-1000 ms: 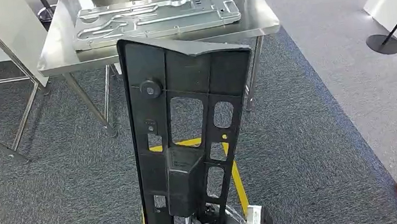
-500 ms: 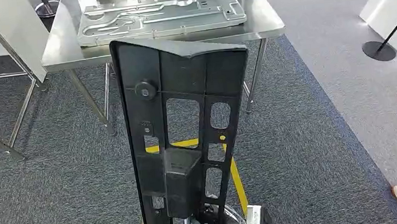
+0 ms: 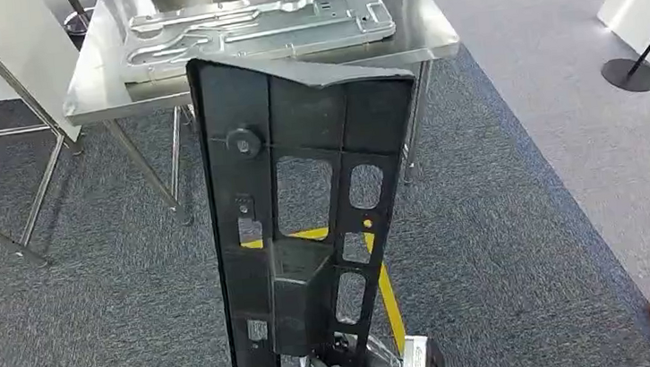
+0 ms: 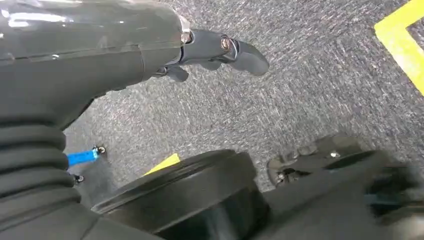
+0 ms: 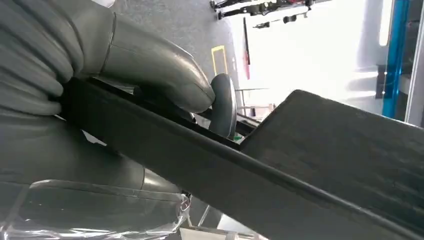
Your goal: Take the parts from the cabinet and place them on the table.
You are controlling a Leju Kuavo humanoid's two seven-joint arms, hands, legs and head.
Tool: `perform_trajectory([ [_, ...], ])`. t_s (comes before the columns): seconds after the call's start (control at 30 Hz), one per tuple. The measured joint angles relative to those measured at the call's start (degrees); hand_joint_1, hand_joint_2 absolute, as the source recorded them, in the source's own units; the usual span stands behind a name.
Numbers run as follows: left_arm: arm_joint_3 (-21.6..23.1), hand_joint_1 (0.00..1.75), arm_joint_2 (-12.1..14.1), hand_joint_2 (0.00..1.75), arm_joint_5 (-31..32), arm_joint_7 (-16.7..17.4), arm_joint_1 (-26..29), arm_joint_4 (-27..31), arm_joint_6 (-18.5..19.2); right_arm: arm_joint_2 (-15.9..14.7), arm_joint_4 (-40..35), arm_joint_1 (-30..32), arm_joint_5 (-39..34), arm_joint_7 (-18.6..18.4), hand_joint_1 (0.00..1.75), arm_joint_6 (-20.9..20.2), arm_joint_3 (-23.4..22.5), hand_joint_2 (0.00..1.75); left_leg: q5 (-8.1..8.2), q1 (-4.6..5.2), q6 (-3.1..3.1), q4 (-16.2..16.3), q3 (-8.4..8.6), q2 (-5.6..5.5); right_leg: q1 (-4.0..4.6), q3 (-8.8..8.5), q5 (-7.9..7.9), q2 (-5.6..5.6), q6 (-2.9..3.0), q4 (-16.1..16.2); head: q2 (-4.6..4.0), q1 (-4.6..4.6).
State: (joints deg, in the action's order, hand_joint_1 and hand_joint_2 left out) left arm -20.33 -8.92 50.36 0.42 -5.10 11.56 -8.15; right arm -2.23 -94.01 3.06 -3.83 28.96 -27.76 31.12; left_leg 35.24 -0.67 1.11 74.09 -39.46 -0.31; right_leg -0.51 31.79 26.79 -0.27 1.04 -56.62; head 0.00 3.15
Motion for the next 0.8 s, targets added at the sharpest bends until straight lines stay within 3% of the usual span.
perform_trajectory([
  [0.03, 0.0, 0.00, 0.0, 1.75, 0.0, 0.0, 0.1, 0.0, 0.2, 0.0, 0.0, 0.0, 0.1, 0.0, 1.69, 0.0, 0.0, 1.75, 0.09, 0.00, 0.08, 2.2, -1.29, 0.00, 0.06, -0.05, 0.10, 0.01, 0.03, 0.0, 0.00, 0.00],
  [0.07, 0.0, 0.00, 0.0, 1.75, -0.1, 0.0, 0.2, 0.0, 0.3, 0.0, 0.0, 0.0, 0.2, 0.0, 1.69, 0.0, 0.0, 1.75, -1.31, 0.00, -0.01, 1.1, -1.03, 0.00, 0.10, -0.24, 0.21, 0.05, 0.01, 0.0, 0.00, 0.00],
  [0.1, 0.0, 0.00, 0.0, 1.75, -0.1, 0.0, 0.1, 0.0, 0.4, 0.0, 0.0, 0.0, 0.2, 0.0, 1.69, 0.0, 0.0, 1.75, -3.79, 0.00, -0.20, -2.6, 0.65, 0.01, 0.14, -0.53, 0.40, 0.12, -0.09, -0.1, 0.00, 0.00],
  [0.17, 0.0, 0.00, 0.0, 1.75, -0.1, 0.0, 0.0, 0.0, 0.4, 0.0, 0.0, 0.0, 0.2, 0.0, 1.69, 0.0, 0.0, 1.75, -9.06, 0.02, -0.81, -13.4, 5.97, 0.07, 0.17, -1.30, 0.96, 0.16, -0.41, -0.2, 0.00, 0.00],
  [0.2, 0.0, 0.00, 0.0, 1.75, -0.1, 0.0, 0.0, 0.0, 0.4, 0.0, 0.0, 0.0, 0.2, 0.0, 1.69, 0.0, 0.0, 1.75, -8.34, 0.29, -1.15, -15.8, 7.24, 0.13, 0.45, -1.45, 1.23, 0.16, -0.76, -0.3, 0.00, 0.00],
  [0.23, 0.0, 0.00, 0.0, 1.75, -0.1, 0.0, -0.1, 0.0, 0.4, 0.0, 0.0, 0.0, 0.2, 0.0, 1.69, 0.0, 0.0, 1.75, -8.20, 0.46, -1.45, -16.4, 7.44, 0.07, 0.54, -1.37, 1.43, 0.22, -1.11, -0.5, 0.00, 0.00],
  [0.3, -0.1, 0.00, 0.0, 1.75, -0.2, 0.0, -0.1, 0.0, 0.4, 0.0, 0.0, 0.0, 0.3, 0.0, 1.69, 0.0, 0.0, 1.75, -7.97, 0.46, -2.12, -16.6, 7.06, -0.04, 0.50, -1.44, 1.06, 0.18, -1.85, -0.9, 0.00, 0.00],
  [0.37, -0.1, 0.00, 0.0, 1.75, -0.2, 0.0, 0.1, 0.0, 0.6, 0.0, 0.0, 0.0, 0.3, 0.0, 1.69, 0.0, 0.0, 1.75, -7.88, 0.21, -2.84, -17.0, 8.30, -0.15, 0.30, -1.35, 1.66, 0.18, -2.42, -1.8, 0.00, 0.00],
  [0.4, -0.1, 0.00, 0.0, 1.75, -0.2, 0.0, 0.0, 0.0, 0.6, 0.0, 0.0, -0.1, 0.3, 0.0, 1.69, 0.0, 0.0, 1.75, -7.72, 0.19, -3.12, -17.0, 8.70, -0.11, 0.22, -0.45, 2.49, 0.23, -2.56, -3.8, 0.00, 0.00],
  [0.43, -0.1, 0.00, 0.0, 1.75, -0.2, 0.0, 0.0, 0.0, 0.6, 0.0, 0.0, -0.1, 0.3, 0.1, 1.69, 0.0, 0.0, 1.75, -7.49, 0.19, -3.43, -17.0, 8.84, -0.11, 0.15, 1.79, 4.18, 0.25, -2.75, -7.7, 0.00, 0.00],
  [0.5, -0.1, 0.00, 0.0, 1.75, -0.2, 0.0, 0.1, 0.0, 0.6, 0.0, 0.0, 0.0, 0.3, 0.0, 1.69, 0.0, 0.0, 1.75, -6.93, 0.26, -3.52, -17.0, 9.18, -0.11, 0.03, 7.69, 7.49, 0.24, -3.20, -16.8, 0.00, 0.00],
  [0.53, -0.1, 0.00, 0.0, 1.75, -0.2, 0.0, 0.2, 0.0, 0.6, 0.0, 0.0, 0.1, 0.3, 0.0, 1.69, 0.0, 0.0, 1.75, -6.60, 0.26, -3.47, -17.0, 9.51, -0.13, -0.04, 9.96, 7.73, 0.23, -3.24, -19.6, 0.00, 0.00],
  [0.57, -0.1, 0.00, 0.0, 1.75, -0.2, 0.0, 0.3, 0.0, 0.6, 0.0, 0.0, 0.1, 0.3, 0.0, 1.69, 0.0, 0.0, 1.75, -6.20, 0.25, -3.38, -17.0, 10.07, -0.17, -0.13, 10.72, 6.47, 0.23, -3.38, -19.3, 0.00, 0.00],
  [0.6, -0.1, 0.00, 0.0, 1.75, -0.2, 0.0, 0.4, 0.0, 0.7, 0.0, 0.0, 0.1, 0.3, 0.0, 1.69, 0.0, 0.0, 1.75, -5.72, 0.25, -3.31, -17.0, 10.76, -0.23, -0.20, 10.02, 4.10, 0.22, -3.31, -16.6, 0.00, 0.00],
  [0.67, -0.1, 0.00, 0.0, 1.75, -0.2, 0.0, 0.4, 0.0, 0.8, 0.0, 0.0, 0.1, 0.3, 0.0, 1.69, 0.0, 0.0, 1.75, -4.55, 0.24, -3.00, -17.0, 12.58, -0.30, -0.20, 6.21, -2.27, 0.21, -2.66, -6.2, 0.00, 0.00],
  [0.7, -0.1, 0.00, -0.1, 1.75, -0.2, 0.0, 0.4, 0.0, 1.0, 0.0, 0.1, 0.0, 0.3, 0.0, 1.69, 0.0, 0.0, 1.75, -3.97, 0.26, -2.75, -17.1, 12.90, -0.26, -0.07, 5.31, -4.35, 0.19, -2.43, -2.4, 0.00, -0.02],
  [0.73, -0.2, 0.00, -0.1, 1.75, -0.2, 0.0, 0.4, 0.0, 1.0, 0.0, 0.2, 0.0, 0.3, 0.0, 1.69, 0.0, 0.0, 1.75, -3.61, 0.48, -2.33, -17.1, 13.15, -0.33, 0.33, 5.12, -2.11, 0.01, -2.38, -2.0, 0.00, 0.00],
  [0.77, -0.2, 0.00, -0.1, 1.75, -0.1, 0.0, 0.1, 0.0, 1.0, 0.0, 0.2, 0.0, 0.4, 0.0, 1.69, -0.2, 0.0, 1.75, -3.26, 0.42, -1.90, -17.5, 12.93, -0.27, 0.40, 5.01, -2.09, 0.09, -1.82, -2.3, 0.00, 0.00],
  [0.8, -0.2, 0.00, -0.1, 1.75, -0.1, 0.0, 0.1, 0.0, 1.0, 0.1, 0.2, 0.2, 0.4, 0.0, 1.69, -0.2, -0.1, 1.75, -3.39, 0.47, -1.63, -17.4, 14.14, -0.18, 0.42, 4.80, -2.44, 0.18, -1.54, -1.9, 0.00, -0.02],
])
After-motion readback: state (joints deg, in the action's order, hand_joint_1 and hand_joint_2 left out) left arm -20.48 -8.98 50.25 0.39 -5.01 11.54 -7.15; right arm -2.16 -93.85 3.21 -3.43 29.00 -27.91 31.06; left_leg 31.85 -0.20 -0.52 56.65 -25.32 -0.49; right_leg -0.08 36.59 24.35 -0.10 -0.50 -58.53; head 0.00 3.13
